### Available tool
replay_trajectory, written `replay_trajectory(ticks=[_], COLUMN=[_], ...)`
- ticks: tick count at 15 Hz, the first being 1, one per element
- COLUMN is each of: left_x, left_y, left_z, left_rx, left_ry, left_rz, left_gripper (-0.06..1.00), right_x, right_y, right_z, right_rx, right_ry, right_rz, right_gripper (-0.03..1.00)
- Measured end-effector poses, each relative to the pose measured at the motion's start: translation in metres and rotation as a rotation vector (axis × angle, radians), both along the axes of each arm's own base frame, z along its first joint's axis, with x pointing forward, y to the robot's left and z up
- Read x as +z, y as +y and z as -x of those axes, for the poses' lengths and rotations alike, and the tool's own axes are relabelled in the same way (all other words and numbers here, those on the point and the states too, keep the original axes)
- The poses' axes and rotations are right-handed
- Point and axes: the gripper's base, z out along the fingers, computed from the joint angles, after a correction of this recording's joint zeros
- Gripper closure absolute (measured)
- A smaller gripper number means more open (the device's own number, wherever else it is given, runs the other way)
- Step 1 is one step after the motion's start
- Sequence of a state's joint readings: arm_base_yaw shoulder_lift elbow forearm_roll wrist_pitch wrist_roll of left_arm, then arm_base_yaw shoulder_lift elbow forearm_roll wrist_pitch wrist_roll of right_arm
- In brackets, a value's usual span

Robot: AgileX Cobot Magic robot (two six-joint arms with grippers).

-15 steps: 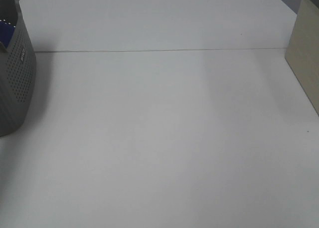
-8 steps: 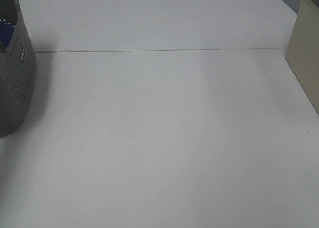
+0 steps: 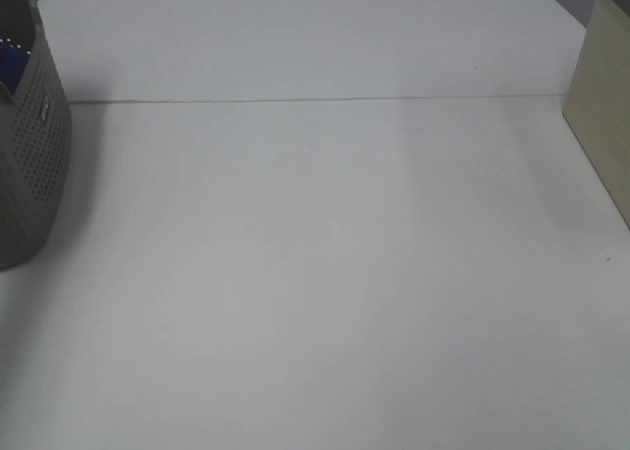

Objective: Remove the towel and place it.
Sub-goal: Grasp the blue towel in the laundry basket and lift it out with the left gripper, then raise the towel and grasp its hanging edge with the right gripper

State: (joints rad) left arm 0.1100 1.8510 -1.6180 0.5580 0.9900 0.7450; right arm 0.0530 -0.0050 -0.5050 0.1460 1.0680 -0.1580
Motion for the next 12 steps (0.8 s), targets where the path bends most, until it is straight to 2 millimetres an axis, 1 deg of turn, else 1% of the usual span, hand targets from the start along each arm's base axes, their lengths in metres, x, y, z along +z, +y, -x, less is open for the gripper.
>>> replay_trajectory(ticks=[1, 2, 3, 6, 8, 9, 12], left_x=[0.014, 0.038, 0.052, 0.097, 0.126, 0.133, 0.168], left_y=[-0.002, -0.009, -0.016, -0.051, -0.073, -0.078, -0.096], left_z=[0.005, 0.015, 0.018, 0.029, 0.039, 0.043, 0.063], left_rx=[-0.006, -0.03, -0.063, -0.218, -0.333, -0.359, -0.48], left_ry=[-0.038, -0.114, -0.176, -0.388, -0.52, -0.55, -0.71], left_rz=[-0.004, -0.011, -0.015, -0.031, -0.084, -0.102, -0.176], left_gripper=[0.94, 0.94, 0.94, 0.94, 0.94, 0.94, 0.94], right_x=[0.0, 0.0, 0.0, 0.0, 0.0, 0.0, 0.0], right_y=[0.0, 0.0, 0.0, 0.0, 0.0, 0.0, 0.0], right_z=[0.0, 0.0, 0.0, 0.0, 0.0, 0.0, 0.0], right_rx=[0.0, 0.0, 0.0, 0.0, 0.0, 0.0, 0.0], right_ry=[0.0, 0.0, 0.0, 0.0, 0.0, 0.0, -0.001], right_rz=[0.0, 0.0, 0.0, 0.0, 0.0, 0.0, 0.0], right_gripper=[0.14, 0.14, 0.14, 0.14, 0.14, 0.14, 0.14])
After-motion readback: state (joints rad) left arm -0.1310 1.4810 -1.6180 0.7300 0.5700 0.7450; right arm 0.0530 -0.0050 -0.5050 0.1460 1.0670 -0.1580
